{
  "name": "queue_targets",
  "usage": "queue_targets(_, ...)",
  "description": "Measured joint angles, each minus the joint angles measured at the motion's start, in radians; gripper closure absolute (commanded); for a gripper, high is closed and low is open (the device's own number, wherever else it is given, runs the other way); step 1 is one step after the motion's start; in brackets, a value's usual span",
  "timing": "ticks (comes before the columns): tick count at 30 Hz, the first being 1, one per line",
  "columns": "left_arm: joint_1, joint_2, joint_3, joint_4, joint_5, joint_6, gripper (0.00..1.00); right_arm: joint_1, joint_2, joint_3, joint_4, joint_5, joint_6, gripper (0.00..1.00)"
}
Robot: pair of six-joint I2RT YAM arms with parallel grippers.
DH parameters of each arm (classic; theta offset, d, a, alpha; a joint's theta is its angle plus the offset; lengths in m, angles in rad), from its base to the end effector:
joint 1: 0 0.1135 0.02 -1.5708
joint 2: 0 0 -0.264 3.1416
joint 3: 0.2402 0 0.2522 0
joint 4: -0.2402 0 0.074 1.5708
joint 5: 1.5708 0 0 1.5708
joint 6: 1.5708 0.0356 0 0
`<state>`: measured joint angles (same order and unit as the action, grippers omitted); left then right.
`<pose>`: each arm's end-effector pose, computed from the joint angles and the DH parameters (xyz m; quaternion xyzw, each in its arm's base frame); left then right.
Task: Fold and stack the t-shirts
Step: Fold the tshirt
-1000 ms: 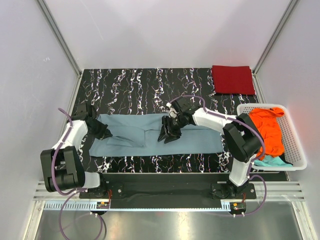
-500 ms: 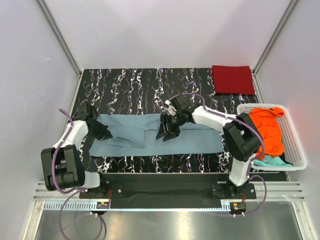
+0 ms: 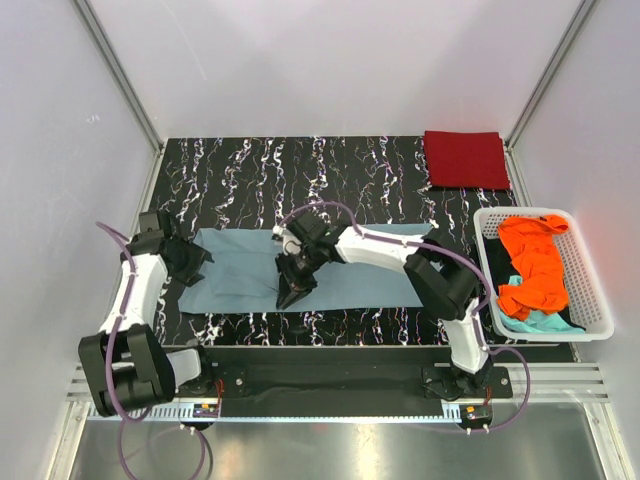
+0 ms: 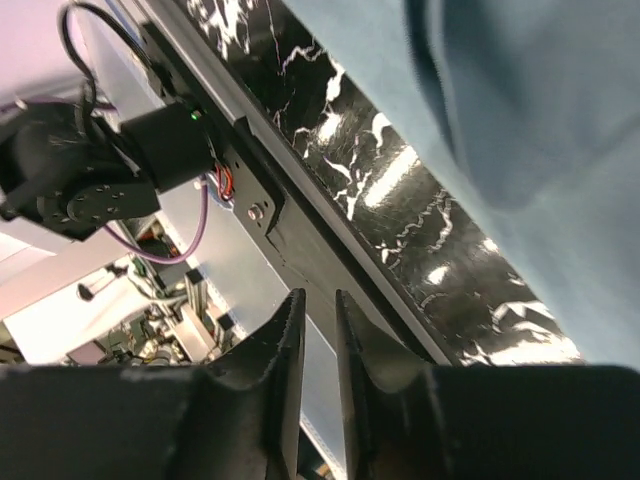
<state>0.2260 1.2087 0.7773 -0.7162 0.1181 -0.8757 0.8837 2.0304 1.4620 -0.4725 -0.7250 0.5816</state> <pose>0.2144 0.0450 0.2127 -0.5003 0.8381 -0.1216 0.1803 0.2524 0.3449 0.1820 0.2276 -0.8781 -0.4182 0.0469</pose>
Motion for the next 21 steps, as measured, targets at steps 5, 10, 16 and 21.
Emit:
queue_targets(5, -0.032, -0.082, 0.039, 0.01, 0.008, 0.068, 0.59, 0.048, 0.048, 0.017, -0.002, 0.018, 0.013, 0.78)
queue_targets(10, -0.073, -0.11, -0.09, 0.121, 0.161, 0.087, 0.79, 0.043, 0.087, 0.039, -0.006, 0.069, 0.019, 0.78)
queue_targets(16, -0.075, -0.053, -0.159, 0.154, 0.235, 0.1, 0.79, 0.043, 0.166, 0.132, -0.015, 0.078, 0.031, 0.78)
queue_targets(21, -0.075, 0.025, -0.153, 0.215, 0.256, 0.116, 0.79, 0.043, 0.238, 0.228, -0.024, 0.072, 0.054, 0.78)
